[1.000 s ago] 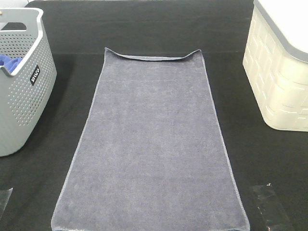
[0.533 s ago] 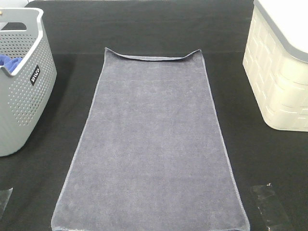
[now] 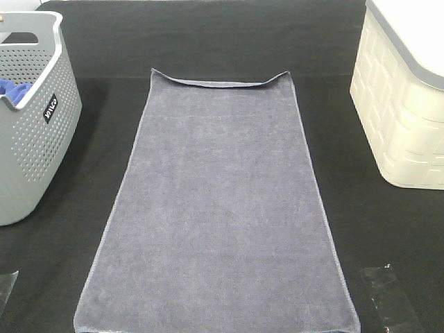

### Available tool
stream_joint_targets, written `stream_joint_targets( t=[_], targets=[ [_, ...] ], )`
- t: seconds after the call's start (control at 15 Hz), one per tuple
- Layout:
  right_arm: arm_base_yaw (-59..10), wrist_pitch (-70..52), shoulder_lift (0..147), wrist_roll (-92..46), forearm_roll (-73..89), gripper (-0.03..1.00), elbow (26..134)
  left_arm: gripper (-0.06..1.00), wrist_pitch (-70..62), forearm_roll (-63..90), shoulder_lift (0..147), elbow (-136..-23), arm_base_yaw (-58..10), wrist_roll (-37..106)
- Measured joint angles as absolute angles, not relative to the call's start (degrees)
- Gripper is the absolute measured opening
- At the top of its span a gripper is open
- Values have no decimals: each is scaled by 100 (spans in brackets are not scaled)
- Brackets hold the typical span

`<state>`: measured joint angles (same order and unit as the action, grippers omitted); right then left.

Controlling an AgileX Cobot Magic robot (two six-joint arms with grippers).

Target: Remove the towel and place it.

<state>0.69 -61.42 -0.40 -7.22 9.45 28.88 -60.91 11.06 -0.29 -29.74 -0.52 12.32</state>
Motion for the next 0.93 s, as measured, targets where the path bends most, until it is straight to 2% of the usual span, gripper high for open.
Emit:
stream_joint_targets(
  t=[0.93],
  targets=[
    [69, -6142, -40, -722, 951, 77, 2888, 61, -6091, 1100, -29, -2974, -52, 1238]
  ],
)
